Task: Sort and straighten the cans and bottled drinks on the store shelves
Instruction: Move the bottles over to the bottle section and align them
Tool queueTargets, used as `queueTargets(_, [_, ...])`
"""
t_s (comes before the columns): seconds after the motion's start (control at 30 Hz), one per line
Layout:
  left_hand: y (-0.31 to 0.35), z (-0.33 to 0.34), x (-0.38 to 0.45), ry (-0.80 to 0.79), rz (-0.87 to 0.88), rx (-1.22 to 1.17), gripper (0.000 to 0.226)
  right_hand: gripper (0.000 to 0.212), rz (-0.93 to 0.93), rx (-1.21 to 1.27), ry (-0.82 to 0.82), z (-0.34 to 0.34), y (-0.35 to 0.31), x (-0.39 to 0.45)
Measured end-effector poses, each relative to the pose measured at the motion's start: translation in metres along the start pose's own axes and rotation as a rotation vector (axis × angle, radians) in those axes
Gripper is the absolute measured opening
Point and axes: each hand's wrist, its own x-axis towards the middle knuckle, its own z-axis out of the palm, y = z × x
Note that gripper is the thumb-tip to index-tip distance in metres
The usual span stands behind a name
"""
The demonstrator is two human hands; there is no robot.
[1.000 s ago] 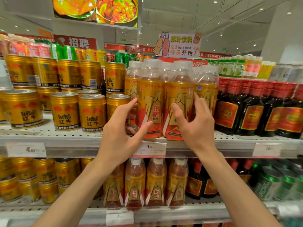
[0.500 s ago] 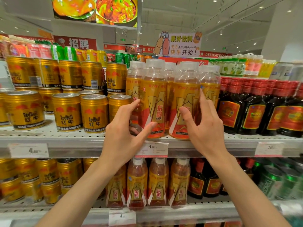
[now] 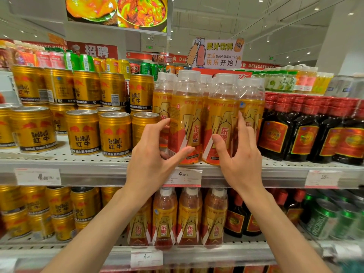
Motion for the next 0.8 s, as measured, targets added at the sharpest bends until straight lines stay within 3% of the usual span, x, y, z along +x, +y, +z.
queueTargets(0.17, [-0.002,-0.008,-0.003,-0.051,-0.019,-0.047,0.073,0.075,0.091,0.123,-0.050,-0.012,-0.007,-0.014])
queueTargets(0.43, [0.002,-0.048,-0.051,-0.014,-0.233,-0.218,0.044,0.031,0.249,0.424,-0.003,-0.038,-0.031,-0.062])
queueTargets(0.67, [-0.033,-0.094,-0.119,-0.061,-0.514,-0.306,0.031,0.019,0.487,0.550,-0.404,0.003,-0.054,-0.137])
queueTargets(0.8, [-0.073,-0.125,-0.158,-0.079,-0.662,-0.302,0.024,0.016,0.630,0.534,-0.477,0.034,-0.071,-0.174])
